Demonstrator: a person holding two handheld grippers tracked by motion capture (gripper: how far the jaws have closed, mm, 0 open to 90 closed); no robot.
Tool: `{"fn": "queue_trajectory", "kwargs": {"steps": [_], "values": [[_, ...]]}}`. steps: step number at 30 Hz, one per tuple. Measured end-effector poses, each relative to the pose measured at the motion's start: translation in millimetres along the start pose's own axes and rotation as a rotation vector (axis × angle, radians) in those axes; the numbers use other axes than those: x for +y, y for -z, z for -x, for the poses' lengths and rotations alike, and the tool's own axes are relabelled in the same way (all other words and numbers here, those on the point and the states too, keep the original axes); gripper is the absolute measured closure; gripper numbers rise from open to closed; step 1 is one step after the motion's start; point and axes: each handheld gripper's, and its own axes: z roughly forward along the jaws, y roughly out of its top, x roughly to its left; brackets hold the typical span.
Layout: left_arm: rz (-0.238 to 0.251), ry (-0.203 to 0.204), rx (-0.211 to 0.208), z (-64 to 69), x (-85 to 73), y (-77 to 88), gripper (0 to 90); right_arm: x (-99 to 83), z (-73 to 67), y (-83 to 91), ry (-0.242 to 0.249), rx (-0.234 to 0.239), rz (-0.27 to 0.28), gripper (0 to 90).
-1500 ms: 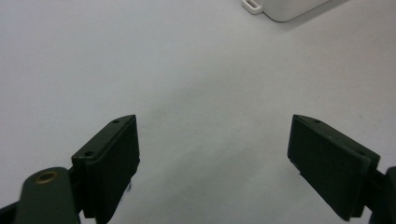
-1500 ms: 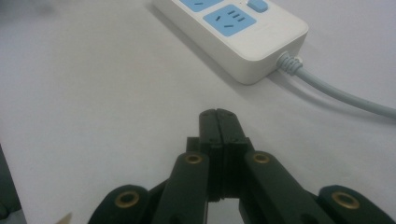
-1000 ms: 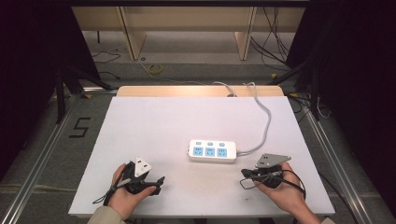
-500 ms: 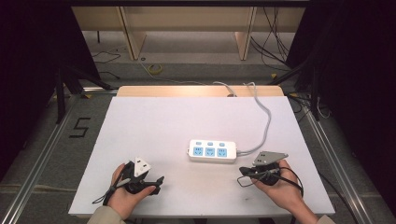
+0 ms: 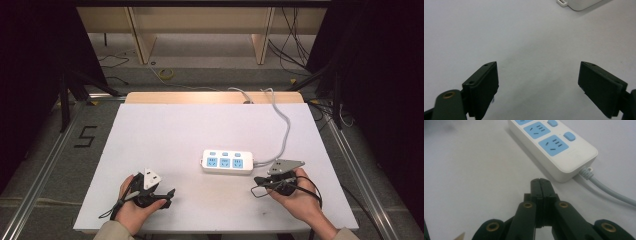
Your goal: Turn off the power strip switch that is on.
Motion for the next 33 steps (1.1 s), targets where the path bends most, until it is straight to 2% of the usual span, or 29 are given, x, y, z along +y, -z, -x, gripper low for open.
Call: {"fn": "queue_trajectory", "kwargs": {"steps": [33], "values": [[0.003,0.001,0.004,0.1,0.2,-0.5,16.3,19.2,-1.3,-10.8,0.021,0.005,-0.019,90.0]]}}
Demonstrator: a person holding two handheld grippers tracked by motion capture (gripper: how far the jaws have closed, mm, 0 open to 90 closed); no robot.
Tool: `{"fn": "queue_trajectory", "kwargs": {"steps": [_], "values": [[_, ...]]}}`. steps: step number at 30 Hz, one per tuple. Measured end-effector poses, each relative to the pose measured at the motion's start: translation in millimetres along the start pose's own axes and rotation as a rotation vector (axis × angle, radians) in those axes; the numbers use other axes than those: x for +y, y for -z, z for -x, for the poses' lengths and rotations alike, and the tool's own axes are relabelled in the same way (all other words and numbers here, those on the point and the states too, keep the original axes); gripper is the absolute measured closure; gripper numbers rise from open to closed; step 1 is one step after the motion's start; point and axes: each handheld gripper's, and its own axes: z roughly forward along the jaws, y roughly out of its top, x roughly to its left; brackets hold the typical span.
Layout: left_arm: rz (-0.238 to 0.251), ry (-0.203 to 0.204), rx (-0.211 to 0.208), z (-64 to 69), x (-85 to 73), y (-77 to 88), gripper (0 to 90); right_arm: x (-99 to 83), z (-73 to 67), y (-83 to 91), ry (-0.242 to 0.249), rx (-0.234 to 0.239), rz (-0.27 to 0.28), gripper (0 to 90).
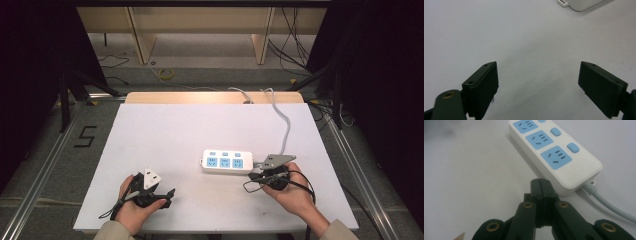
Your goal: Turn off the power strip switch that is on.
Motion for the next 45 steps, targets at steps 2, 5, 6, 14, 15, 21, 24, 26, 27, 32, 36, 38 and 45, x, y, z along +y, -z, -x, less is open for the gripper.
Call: {"fn": "queue_trajectory", "kwargs": {"steps": [2,5,6,14,15,21,24,26,27,32,36,38,45], "values": [[-0.001,0.002,-0.001,0.1,-0.1,-0.1,16.3,1.6,0.6,-0.7,0.003,0.001,-0.003,90.0],[0.000,0.000,0.001,0.0,0.1,-0.2,16.4,3.2,0.6,-1.5,0.001,-0.002,-0.004,90.0],[0.001,0.000,0.001,0.0,0.2,-0.1,16.3,3.7,0.6,-2.0,0.001,-0.002,-0.004,90.0],[0.004,-0.002,0.000,0.4,0.8,-0.1,16.3,7.8,0.8,-5.0,0.005,-0.002,-0.010,90.0],[0.004,-0.002,0.000,0.6,0.9,-0.2,16.3,8.4,0.9,-5.3,0.005,-0.002,-0.012,90.0],[0.005,0.002,-0.001,1.2,0.9,-0.6,16.3,11.3,0.9,-8.1,0.007,0.003,-0.020,90.0],[0.005,0.000,-0.001,1.5,1.0,-0.8,16.3,12.5,0.7,-8.8,0.007,0.001,-0.022,90.0],[0.003,0.000,-0.002,1.7,1.0,-0.9,16.3,14.6,1.1,-10.0,0.009,0.002,-0.022,90.0],[0.002,-0.001,-0.002,1.7,1.0,-0.9,16.4,15.3,1.3,-10.4,0.010,0.002,-0.021,90.0],[0.003,0.000,-0.001,1.7,1.0,-0.9,16.3,18.1,1.9,-11.6,0.012,0.001,-0.024,90.0],[-0.002,-0.007,-0.004,1.7,1.0,-1.2,16.3,21.1,3.1,-14.0,0.017,0.001,-0.030,90.0],[-0.003,-0.009,-0.004,1.8,1.1,-1.4,16.4,21.7,2.9,-14.4,0.014,0.000,-0.032,90.0],[-0.001,-0.011,-0.003,2.5,1.1,-1.8,16.3,27.0,2.4,-17.5,0.024,0.001,-0.037,90.0]]}}
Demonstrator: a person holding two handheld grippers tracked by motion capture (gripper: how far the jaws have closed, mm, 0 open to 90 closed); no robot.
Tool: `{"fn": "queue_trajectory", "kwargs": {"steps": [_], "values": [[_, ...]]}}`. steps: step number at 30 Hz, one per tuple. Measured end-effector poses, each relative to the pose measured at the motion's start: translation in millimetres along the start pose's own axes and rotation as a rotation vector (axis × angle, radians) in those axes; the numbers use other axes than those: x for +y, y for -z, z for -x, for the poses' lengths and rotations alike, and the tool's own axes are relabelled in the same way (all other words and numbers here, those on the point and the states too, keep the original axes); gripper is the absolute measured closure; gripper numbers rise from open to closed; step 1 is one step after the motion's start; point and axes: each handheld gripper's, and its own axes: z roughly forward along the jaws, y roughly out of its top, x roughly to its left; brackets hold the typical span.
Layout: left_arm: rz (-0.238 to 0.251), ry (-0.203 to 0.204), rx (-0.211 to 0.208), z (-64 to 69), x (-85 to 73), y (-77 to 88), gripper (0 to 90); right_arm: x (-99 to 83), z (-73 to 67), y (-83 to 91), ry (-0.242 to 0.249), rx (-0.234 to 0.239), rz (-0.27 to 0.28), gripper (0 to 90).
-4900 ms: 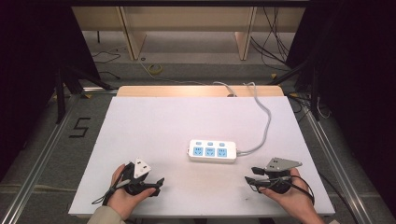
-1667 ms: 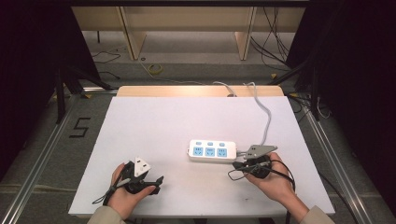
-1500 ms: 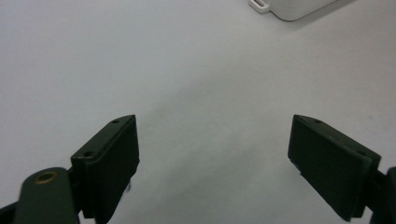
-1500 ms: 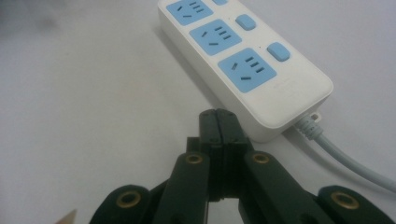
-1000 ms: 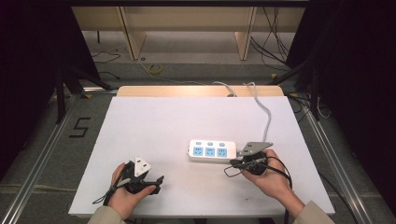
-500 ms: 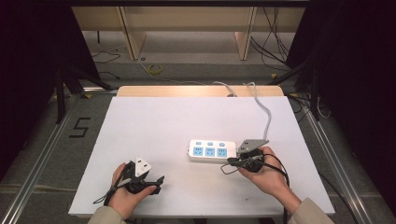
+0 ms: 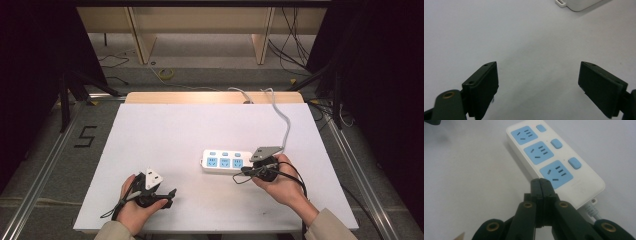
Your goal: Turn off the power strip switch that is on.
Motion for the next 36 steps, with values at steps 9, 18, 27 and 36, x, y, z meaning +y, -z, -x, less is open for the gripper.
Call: {"fn": "queue_trajectory", "kwargs": {"steps": [9,18,27,36], "values": [[-0.001,-0.001,0.002,-0.2,-0.1,-0.1,16.4,5.2,1.2,-2.5,0.007,0.000,-0.010,90.0],[-0.001,-0.002,0.001,0.3,0.3,-0.5,16.3,11.2,2.3,-4.6,0.013,0.000,-0.020,90.0],[-0.001,0.000,0.000,0.8,0.4,-0.4,16.3,14.7,4.3,-8.3,0.011,0.000,-0.031,90.0],[0.000,-0.002,0.002,0.5,0.6,-0.5,16.4,19.0,6.0,-11.8,0.014,-0.003,-0.039,90.0]]}}
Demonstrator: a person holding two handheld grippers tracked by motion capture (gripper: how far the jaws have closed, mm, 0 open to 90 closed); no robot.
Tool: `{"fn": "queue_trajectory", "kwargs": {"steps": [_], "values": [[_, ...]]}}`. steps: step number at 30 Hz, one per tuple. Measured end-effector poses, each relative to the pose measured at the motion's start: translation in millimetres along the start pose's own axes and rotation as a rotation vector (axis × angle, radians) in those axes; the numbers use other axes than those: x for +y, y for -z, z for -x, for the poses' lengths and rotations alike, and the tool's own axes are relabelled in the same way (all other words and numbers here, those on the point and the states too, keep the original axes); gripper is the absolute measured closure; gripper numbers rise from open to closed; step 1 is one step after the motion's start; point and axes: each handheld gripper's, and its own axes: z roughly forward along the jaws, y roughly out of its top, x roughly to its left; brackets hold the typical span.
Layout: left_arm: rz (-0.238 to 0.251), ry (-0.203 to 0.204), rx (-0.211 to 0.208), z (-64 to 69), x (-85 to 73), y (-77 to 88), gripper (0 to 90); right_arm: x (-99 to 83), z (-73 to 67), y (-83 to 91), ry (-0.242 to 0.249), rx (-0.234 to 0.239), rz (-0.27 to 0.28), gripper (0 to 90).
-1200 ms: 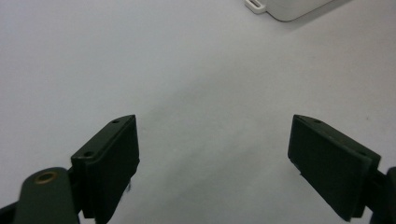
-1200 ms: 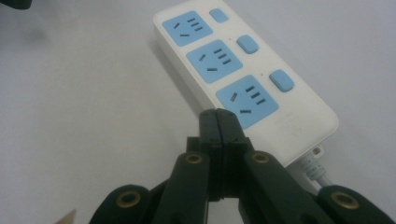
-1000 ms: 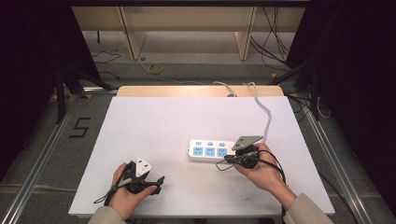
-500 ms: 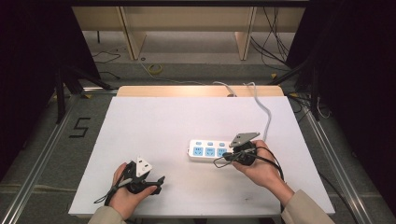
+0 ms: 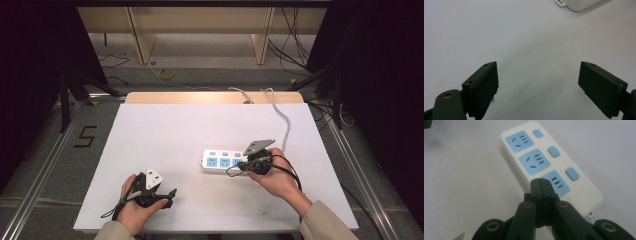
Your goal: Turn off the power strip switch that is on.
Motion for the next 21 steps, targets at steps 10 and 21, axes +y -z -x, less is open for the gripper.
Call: {"fn": "queue_trajectory", "kwargs": {"steps": [10,21], "values": [[0.002,-0.003,0.002,0.0,0.3,0.1,16.4,7.5,1.3,-2.6,0.004,-0.004,-0.004,90.0],[0.005,-0.002,0.002,0.6,0.8,-0.1,16.4,10.3,2.1,-6.1,0.004,-0.004,-0.008,90.0]]}}
